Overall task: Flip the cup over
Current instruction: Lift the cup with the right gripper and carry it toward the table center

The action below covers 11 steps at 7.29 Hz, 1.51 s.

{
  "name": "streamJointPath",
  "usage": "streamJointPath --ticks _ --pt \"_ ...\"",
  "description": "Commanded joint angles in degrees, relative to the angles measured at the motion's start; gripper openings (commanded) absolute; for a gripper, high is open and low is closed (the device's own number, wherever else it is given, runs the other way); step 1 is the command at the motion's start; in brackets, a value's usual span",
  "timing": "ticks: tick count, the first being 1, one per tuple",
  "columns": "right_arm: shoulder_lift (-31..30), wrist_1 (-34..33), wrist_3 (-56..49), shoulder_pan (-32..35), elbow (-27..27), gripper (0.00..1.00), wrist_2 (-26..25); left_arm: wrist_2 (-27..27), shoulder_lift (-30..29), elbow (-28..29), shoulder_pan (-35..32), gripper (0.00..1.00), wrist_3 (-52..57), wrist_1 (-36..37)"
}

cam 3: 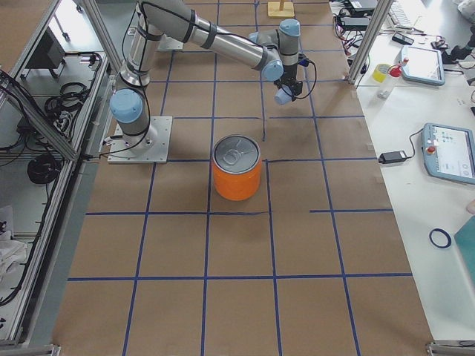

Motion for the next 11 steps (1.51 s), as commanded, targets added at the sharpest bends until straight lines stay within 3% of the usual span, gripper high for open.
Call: streamJointPath --ticks 1,2,3,5,7,11 --pt "0.0 1.36 -9.42 3.88 -0.01 0.28 4.4 0.0 0.0 0.0 0.01 1.0 -0.01 0.04" --pt "0.0 1.27 -14.58 6.59 -0.01 0.25 5.04 0.0 0.0 0.0 0.01 1.0 -0.01 0.04" --pt "0.09 1.27 -22.81 8.1 0.08 0.0 3.83 0.0 0.0 0.0 0.01 1.0 -0.01 -0.05" --pt "0.7 0.57 -28.25 9.07 -0.44 0.0 3.46 0.0 0.0 0.0 0.01 1.0 -0.1 -0.05" --pt "2.89 0.75 -28.17 13.71 -3.68 0.0 8.8 0.0 0.0 0.0 0.01 1.0 -0.18 -0.05" --pt "8.08 0.39 -28.6 17.24 -6.34 0.0 8.56 0.0 0.09 0.0 0.01 1.0 -0.18 -0.14"
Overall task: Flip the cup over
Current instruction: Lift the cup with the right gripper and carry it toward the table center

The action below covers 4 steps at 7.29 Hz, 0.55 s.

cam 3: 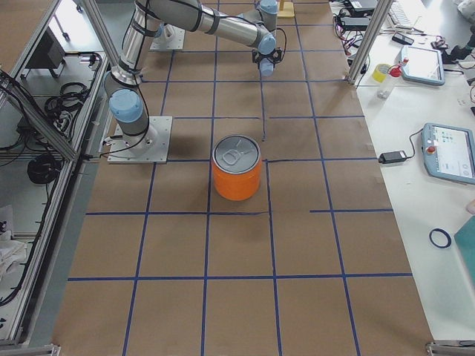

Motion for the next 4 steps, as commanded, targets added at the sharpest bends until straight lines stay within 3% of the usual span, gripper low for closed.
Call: streamJointPath --ticks 1,2,4 --pt "1.16 -0.21 0.21 1.06 -0.58 0.0 -0.01 -0.02 -0.07 0.0 0.0 1.0 0.09 -0.07" --pt "1.25 -0.12 0.21 1.06 -0.67 0.03 0.43 -0.02 -0.07 0.0 0.0 1.0 0.09 -0.07" --pt "1.25 0.06 0.47 1.06 -0.24 0.51 0.69 -0.02 -0.07 0.0 0.0 1.0 0.09 0.02"
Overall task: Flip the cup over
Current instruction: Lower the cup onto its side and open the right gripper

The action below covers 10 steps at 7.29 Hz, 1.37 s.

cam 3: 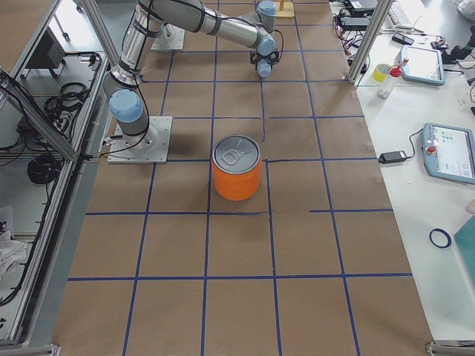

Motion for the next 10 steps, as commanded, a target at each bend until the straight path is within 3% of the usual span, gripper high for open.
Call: streamJointPath --ticks 1,5,7,9,10 --pt "0.21 0.12 0.24 0.03 0.56 1.0 0.19 0.0 -0.01 0.0 0.0 1.0 0.01 0.03" --pt "-2.67 0.47 0.5 -0.05 -0.3 1.0 -0.78 0.0 -0.01 -0.09 0.0 1.0 0.0 -0.14" --pt "-9.42 2.65 4.87 -3.11 -0.31 1.0 -0.25 0.0 -0.09 -0.17 0.0 1.0 0.09 -0.23" --pt "-16.88 12.12 11.19 -9.6 -0.4 1.0 0.01 0.0 -0.53 -0.09 0.17 1.0 0.18 0.03" --pt "-20.84 13.12 16.62 -13.81 -0.31 1.0 -0.08 -0.17 -1.75 -0.09 0.44 1.0 0.35 0.12"
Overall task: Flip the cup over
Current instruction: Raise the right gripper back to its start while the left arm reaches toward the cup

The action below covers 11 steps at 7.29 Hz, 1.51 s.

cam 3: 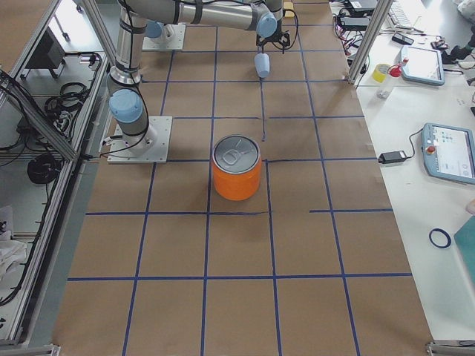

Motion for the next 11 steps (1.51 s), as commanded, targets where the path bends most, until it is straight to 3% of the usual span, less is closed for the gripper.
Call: streamJointPath --ticks 1,3,5,6,8,11 --pt "-7.62 6.92 8.28 -8.45 0.73 1.0 0.0 -0.39 -2.96 0.01 0.86 1.0 0.6 0.22" --pt "-10.97 15.09 9.35 -10.6 0.83 1.0 0.0 -1.53 -7.53 -0.16 1.04 1.0 -0.01 6.59" --pt "-14.67 15.92 16.87 -13.56 0.74 1.0 -0.09 -5.39 -11.32 -0.6 1.83 1.0 0.25 8.57" --pt "-16.16 16.01 21.36 -16.37 0.74 1.0 -0.78 -8.37 -12.64 -0.69 2.27 1.0 0.6 9.88" --pt "-17.83 19.51 33.88 -19.29 -0.05 1.0 2.7 -13.83 -16.67 -2.35 2.45 1.0 0.43 19.68" --pt "-19.69 19.7 40.36 -20.87 0.83 1.0 1.93 -27.43 -20.64 -5.87 6.57 1.0 0.43 33.22"
